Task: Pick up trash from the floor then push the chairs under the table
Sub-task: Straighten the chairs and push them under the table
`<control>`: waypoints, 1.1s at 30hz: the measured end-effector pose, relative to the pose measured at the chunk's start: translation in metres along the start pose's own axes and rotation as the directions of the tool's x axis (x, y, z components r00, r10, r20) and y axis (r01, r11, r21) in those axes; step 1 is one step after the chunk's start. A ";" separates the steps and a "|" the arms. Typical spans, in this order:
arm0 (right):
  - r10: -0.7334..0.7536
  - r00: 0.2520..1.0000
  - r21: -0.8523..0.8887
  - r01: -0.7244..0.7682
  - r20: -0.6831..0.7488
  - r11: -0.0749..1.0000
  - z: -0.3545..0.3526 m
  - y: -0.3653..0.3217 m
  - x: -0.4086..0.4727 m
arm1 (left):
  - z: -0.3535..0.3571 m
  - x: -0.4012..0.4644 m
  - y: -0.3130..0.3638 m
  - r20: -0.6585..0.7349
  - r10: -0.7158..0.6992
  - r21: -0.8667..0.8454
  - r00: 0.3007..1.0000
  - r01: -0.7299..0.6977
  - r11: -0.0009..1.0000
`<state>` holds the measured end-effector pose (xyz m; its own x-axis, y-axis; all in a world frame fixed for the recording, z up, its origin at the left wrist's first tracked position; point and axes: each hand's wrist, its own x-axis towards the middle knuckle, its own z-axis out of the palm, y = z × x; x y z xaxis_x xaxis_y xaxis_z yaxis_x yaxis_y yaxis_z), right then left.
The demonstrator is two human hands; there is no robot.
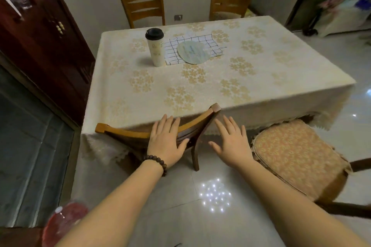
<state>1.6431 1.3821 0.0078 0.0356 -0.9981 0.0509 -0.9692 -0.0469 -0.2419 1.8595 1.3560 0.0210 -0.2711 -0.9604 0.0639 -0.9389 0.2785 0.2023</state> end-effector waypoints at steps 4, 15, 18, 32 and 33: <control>0.199 0.979 0.042 -0.198 -0.036 0.979 -0.011 0.057 -0.060 | 0.023 -0.004 0.075 0.047 0.112 -0.014 0.993 -0.111 0.994; 0.561 0.823 0.101 -0.553 -0.087 0.827 -0.054 0.241 -0.267 | 0.083 -0.084 0.333 0.143 0.374 -0.102 0.916 -0.362 0.927; 0.602 0.792 0.105 -0.593 -0.101 0.798 -0.074 0.304 -0.330 | 0.103 -0.116 0.412 0.163 0.407 -0.104 0.899 -0.395 0.913; 0.644 0.758 0.091 -0.638 -0.103 0.765 -0.167 0.529 -0.489 | 0.123 -0.156 0.698 0.066 0.355 -0.175 0.932 -0.340 0.924; 0.640 0.762 0.093 -0.633 -0.099 0.768 -0.169 0.539 -0.487 | 0.126 -0.152 0.707 0.061 0.352 -0.165 0.934 -0.339 0.926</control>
<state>1.0624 1.8495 0.0162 -0.6171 -0.7866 -0.0199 -0.7446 0.5920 -0.3083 1.2098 1.6984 0.0310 -0.5969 -0.7992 0.0713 -0.7429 0.5841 0.3269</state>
